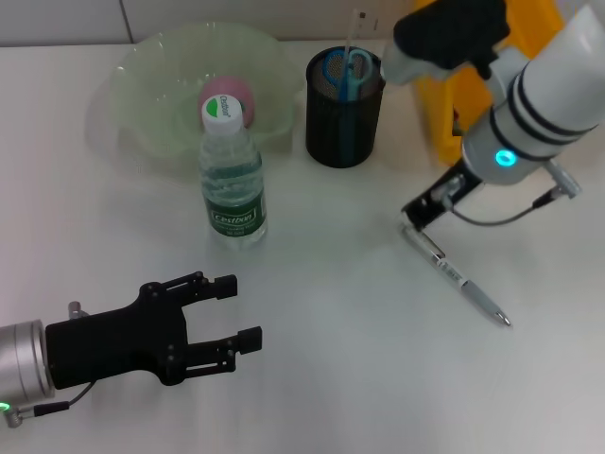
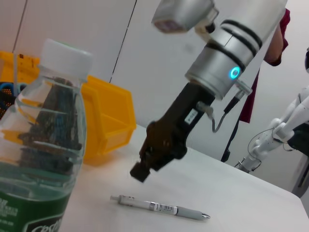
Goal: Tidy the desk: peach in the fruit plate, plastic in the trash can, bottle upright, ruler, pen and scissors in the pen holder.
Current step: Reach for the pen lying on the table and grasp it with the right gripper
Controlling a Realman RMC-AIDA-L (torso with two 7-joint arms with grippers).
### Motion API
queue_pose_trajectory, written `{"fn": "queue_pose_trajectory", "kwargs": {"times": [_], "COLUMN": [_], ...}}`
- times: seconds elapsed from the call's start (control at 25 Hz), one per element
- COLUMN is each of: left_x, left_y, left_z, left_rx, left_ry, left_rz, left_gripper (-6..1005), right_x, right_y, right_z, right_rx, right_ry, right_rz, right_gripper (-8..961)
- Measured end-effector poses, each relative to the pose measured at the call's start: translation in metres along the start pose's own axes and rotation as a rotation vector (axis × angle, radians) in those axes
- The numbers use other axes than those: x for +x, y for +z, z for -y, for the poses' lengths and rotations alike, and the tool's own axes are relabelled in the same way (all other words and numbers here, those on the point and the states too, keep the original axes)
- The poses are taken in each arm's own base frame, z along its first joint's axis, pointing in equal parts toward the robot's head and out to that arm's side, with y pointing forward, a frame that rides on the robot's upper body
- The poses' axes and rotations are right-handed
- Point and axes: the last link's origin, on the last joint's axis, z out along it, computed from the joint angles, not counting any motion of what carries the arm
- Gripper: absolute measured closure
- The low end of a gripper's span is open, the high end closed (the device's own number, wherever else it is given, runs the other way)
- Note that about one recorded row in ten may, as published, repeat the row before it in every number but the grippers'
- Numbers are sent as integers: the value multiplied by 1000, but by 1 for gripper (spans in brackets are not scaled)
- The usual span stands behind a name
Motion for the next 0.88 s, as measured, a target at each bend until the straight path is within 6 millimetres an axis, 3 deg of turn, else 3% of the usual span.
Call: {"fn": "queue_pose_trajectory", "kwargs": {"times": [0.2, 0.4, 0.88], "left_x": [0, 1, 2], "left_y": [0, 0, 0], "left_z": [0, 1, 4], "left_rx": [0, -1, 8], "left_ry": [-6, -6, -1], "left_rz": [0, 1, 9], "left_gripper": [180, 180, 180], "right_x": [-1, 3, 22], "right_y": [-14, -14, 1], "right_z": [7, 7, 9], "right_rx": [-1, -3, 0], "right_ry": [-5, -18, -12], "right_rz": [60, 7, -81], "right_gripper": [950, 955, 677]}}
